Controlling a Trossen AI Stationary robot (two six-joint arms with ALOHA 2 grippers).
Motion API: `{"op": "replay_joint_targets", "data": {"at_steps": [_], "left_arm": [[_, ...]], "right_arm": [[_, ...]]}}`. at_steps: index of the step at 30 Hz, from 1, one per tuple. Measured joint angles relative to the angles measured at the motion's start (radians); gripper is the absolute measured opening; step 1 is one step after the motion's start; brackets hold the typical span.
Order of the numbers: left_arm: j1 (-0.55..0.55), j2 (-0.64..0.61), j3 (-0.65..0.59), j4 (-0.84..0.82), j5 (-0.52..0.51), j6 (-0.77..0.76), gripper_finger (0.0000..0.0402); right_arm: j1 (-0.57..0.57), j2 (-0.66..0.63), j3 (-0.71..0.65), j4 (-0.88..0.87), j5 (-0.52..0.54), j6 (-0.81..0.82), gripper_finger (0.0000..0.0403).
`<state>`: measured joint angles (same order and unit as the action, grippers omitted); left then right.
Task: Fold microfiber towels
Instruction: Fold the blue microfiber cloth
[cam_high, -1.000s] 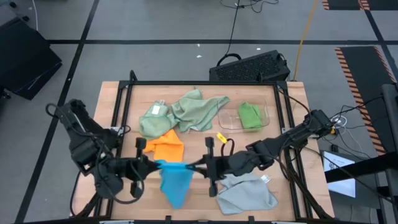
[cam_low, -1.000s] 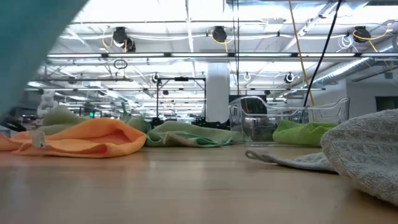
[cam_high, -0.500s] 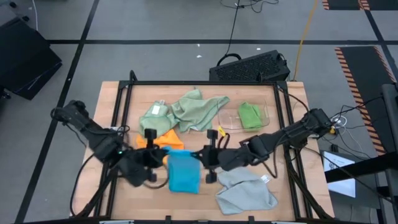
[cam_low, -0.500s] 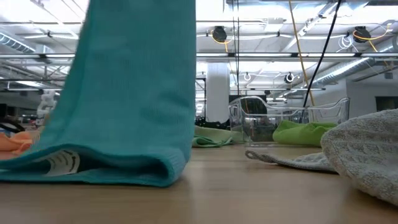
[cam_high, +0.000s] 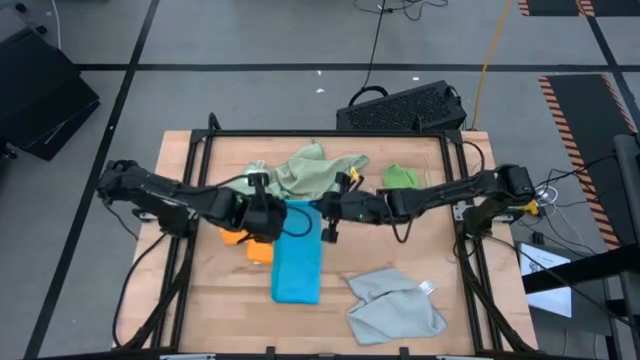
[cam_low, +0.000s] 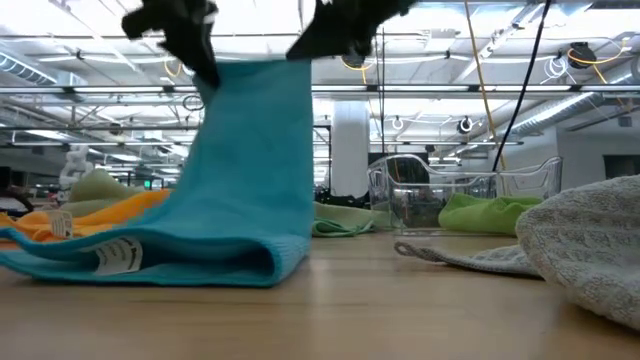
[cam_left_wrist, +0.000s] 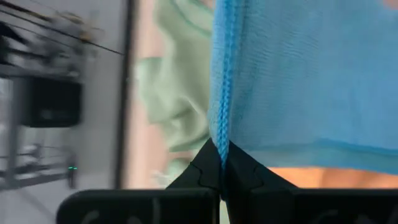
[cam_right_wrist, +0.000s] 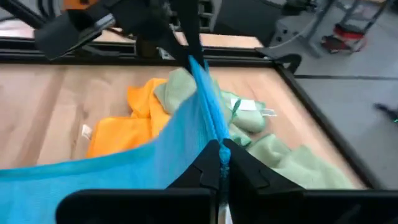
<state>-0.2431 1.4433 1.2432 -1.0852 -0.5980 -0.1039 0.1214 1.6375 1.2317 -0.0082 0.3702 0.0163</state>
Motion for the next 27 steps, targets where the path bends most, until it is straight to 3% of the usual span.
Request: {"op": "replay_joint_targets", "data": {"at_steps": [4, 8, 13, 27], "left_arm": [[-0.003, 0.000, -0.048, 0.071, 0.132, 0.004, 0.0003], [-0.078, -0.001, -0.070, 0.112, 0.238, -0.035, 0.0003], [-0.193, -0.001, -0.103, 0.159, 0.255, -0.099, 0.0003], [-0.383, 0.000, -0.321, 0.552, 0.255, -0.271, 0.0003]], "right_arm": [[-0.022, -0.002, -0.112, 0.195, -0.164, 0.067, 0.0004], [-0.009, 0.024, -0.207, 0.370, -0.265, 0.150, 0.0004], [0.040, 0.062, -0.269, 0.512, -0.301, 0.224, 0.0004], [0.189, 0.296, -0.260, 0.728, -0.315, 0.365, 0.0004]]}}
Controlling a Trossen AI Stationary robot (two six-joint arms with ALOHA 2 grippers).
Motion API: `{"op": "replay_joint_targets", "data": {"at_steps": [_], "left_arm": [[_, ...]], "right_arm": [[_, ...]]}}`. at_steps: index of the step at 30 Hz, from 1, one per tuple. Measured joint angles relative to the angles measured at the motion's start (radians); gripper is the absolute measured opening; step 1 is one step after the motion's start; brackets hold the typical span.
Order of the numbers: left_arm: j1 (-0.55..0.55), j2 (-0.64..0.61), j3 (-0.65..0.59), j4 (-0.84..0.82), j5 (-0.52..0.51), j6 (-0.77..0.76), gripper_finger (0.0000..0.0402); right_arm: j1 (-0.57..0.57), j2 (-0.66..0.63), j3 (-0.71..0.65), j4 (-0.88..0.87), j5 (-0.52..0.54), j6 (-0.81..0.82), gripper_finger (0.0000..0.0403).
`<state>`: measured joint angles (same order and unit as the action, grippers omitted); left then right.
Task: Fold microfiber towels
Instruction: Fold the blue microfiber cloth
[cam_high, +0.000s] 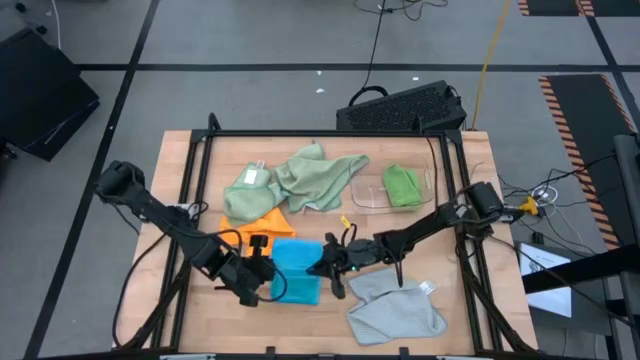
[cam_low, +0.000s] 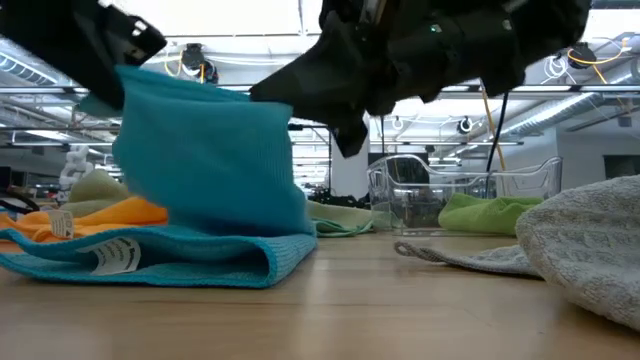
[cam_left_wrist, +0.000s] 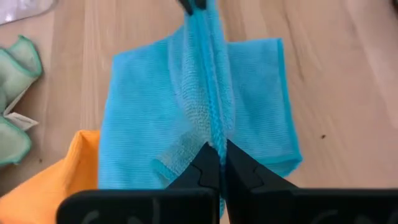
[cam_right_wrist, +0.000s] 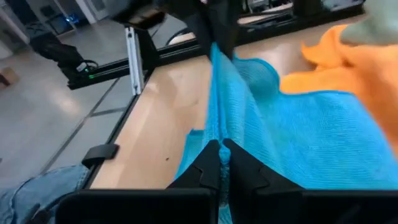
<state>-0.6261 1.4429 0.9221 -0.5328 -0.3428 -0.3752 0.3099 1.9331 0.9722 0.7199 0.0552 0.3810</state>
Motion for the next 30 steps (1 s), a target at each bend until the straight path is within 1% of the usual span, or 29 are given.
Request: {"op": "replay_joint_targets", "data": {"at_steps": [5, 14, 22, 24, 26, 30], "left_arm": [[-0.017, 0.001, -0.056, 0.075, -0.017, -0.033, 0.0003], [-0.031, 0.028, -0.089, 0.210, 0.023, -0.056, 0.0003], [-0.031, 0.083, -0.117, 0.255, 0.028, -0.112, 0.0007], [-0.031, 0.089, -0.118, 0.249, 0.032, -0.132, 0.0013], [-0.033, 0.089, -0.120, 0.232, 0.045, -0.161, 0.0018], [-0.034, 0.090, -0.120, 0.242, 0.073, -0.227, 0.0037]], "right_arm": [[0.006, 0.064, 0.000, 0.058, -0.001, 0.055, 0.0004], [0.019, 0.069, 0.000, 0.047, -0.082, 0.090, 0.0004], [0.040, 0.069, -0.001, 0.028, -0.083, 0.089, 0.0006], [0.045, 0.069, -0.002, 0.020, -0.087, 0.089, 0.0015], [0.056, 0.071, -0.005, 0.007, -0.101, 0.088, 0.0033], [0.068, 0.069, -0.004, -0.003, -0.126, 0.077, 0.0084]]}}
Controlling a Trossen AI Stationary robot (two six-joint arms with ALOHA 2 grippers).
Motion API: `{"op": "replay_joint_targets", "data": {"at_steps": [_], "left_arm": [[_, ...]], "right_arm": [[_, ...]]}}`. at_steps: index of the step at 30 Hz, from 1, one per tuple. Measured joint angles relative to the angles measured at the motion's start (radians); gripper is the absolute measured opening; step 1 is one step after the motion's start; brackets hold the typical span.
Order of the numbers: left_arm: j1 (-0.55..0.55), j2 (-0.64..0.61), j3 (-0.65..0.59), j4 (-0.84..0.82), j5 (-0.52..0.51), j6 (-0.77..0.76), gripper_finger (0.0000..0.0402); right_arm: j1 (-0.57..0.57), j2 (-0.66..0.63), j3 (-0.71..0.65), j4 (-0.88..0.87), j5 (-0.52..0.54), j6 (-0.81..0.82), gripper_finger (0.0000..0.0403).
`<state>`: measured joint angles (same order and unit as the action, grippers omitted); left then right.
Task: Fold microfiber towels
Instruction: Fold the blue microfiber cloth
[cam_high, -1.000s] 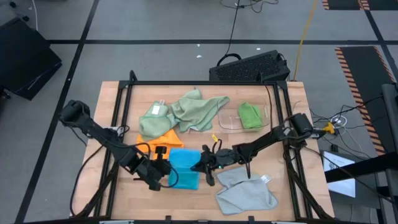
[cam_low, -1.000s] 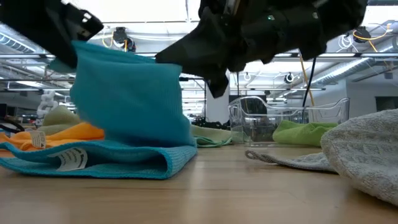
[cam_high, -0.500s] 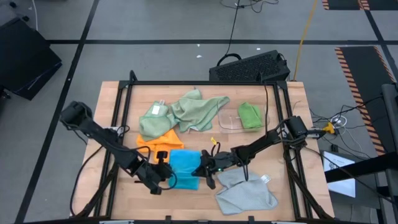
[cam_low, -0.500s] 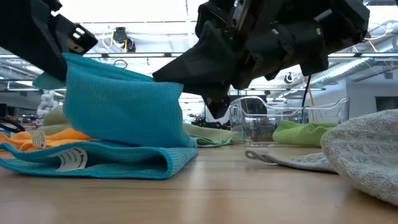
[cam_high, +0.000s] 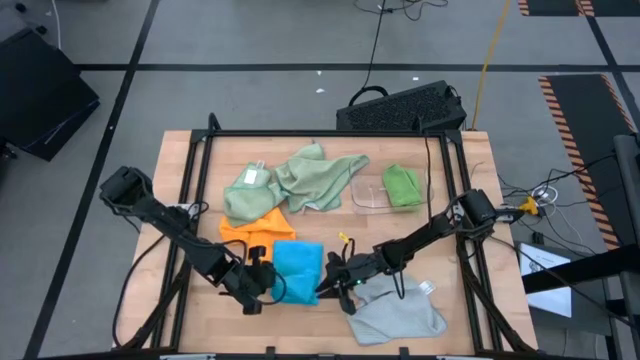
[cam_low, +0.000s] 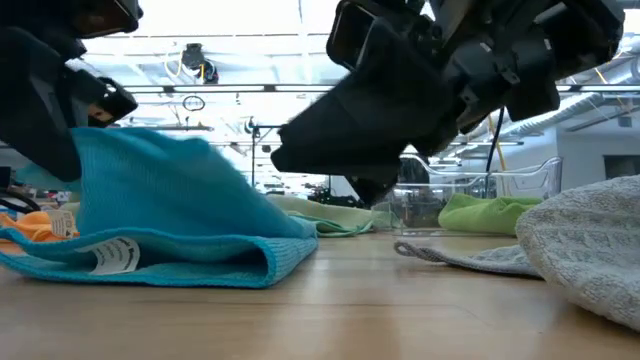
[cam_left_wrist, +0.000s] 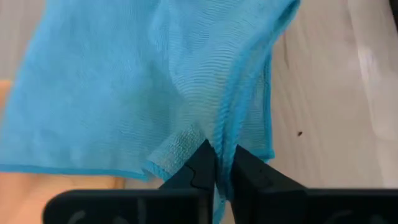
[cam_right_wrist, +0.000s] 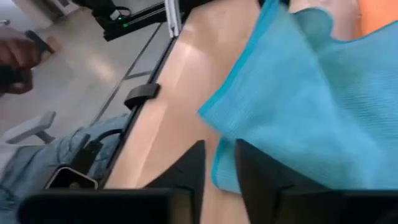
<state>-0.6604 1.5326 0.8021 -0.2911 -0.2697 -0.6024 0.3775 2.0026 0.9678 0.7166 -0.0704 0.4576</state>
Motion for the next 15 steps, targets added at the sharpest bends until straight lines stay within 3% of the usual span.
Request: {"op": "replay_joint_targets", "data": {"at_steps": [7, 12, 15], "left_arm": [[-0.006, 0.000, 0.000, 0.071, 0.015, -0.081, 0.0147], [-0.010, -0.039, 0.011, 0.128, 0.095, 0.017, 0.0217], [-0.010, -0.088, 0.035, 0.133, 0.054, 0.089, 0.0240]], "right_arm": [[-0.006, 0.001, 0.001, -0.005, 0.004, -0.017, 0.0156], [-0.020, -0.013, 0.001, -0.048, 0.019, 0.017, 0.0161], [-0.024, -0.057, 0.002, -0.133, 0.086, 0.055, 0.0160]]}}
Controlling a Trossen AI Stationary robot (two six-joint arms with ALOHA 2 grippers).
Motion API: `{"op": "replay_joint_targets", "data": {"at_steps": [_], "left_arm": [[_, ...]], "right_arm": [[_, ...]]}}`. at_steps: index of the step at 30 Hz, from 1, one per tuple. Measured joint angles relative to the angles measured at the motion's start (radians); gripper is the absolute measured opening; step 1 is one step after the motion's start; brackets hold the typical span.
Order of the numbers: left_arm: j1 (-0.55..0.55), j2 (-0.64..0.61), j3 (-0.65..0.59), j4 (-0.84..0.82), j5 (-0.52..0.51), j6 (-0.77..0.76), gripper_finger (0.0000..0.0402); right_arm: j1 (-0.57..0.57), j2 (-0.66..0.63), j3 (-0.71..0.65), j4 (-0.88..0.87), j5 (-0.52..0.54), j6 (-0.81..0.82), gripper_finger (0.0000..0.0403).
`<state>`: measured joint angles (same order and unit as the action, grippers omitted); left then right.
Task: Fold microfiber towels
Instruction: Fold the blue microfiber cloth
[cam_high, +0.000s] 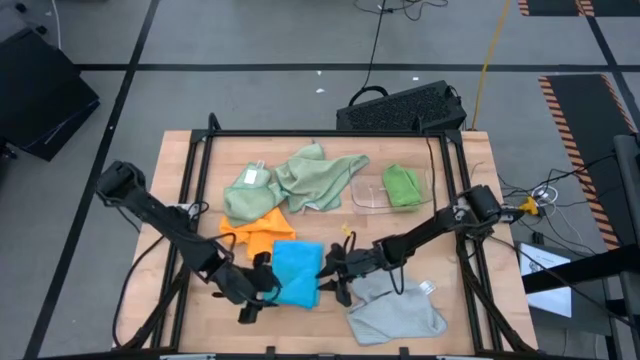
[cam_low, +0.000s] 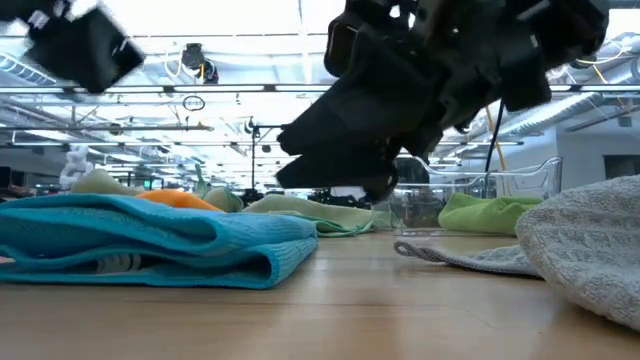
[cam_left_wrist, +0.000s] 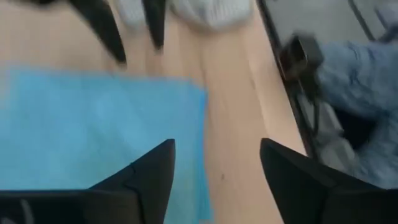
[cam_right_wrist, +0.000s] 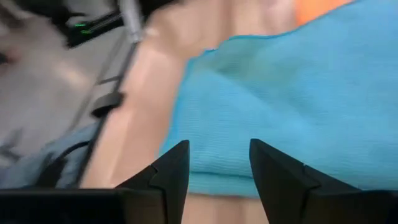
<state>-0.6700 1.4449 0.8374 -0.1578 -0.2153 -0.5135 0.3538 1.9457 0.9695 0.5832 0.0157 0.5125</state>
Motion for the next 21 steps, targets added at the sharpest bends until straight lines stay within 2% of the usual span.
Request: {"op": "replay_joint_targets", "data": {"at_steps": [4, 5, 9, 14, 19, 21], "left_arm": [[0.029, -0.040, 0.004, -0.080, -0.281, 0.040, 0.0252], [0.054, -0.040, 0.004, -0.125, -0.319, 0.035, 0.0252], [0.171, -0.029, 0.003, -0.252, -0.293, -0.008, 0.0253], [0.241, -0.012, 0.002, -0.247, -0.228, 0.051, 0.0253], [0.244, -0.011, 0.002, -0.251, -0.228, 0.083, 0.0253], [0.242, -0.011, 0.002, -0.251, -0.228, 0.086, 0.0253]], "right_arm": [[0.000, -0.063, 0.001, -0.124, 0.146, 0.021, 0.0166], [-0.004, -0.075, 0.001, -0.148, 0.173, 0.040, 0.0169], [-0.042, -0.092, 0.001, -0.218, 0.243, 0.122, 0.0187], [-0.104, -0.077, 0.002, -0.256, 0.242, 0.164, 0.0224], [-0.156, -0.070, 0.002, -0.252, 0.143, 0.165, 0.0255], [-0.169, -0.059, 0.002, -0.246, 0.138, 0.170, 0.0260]]}}
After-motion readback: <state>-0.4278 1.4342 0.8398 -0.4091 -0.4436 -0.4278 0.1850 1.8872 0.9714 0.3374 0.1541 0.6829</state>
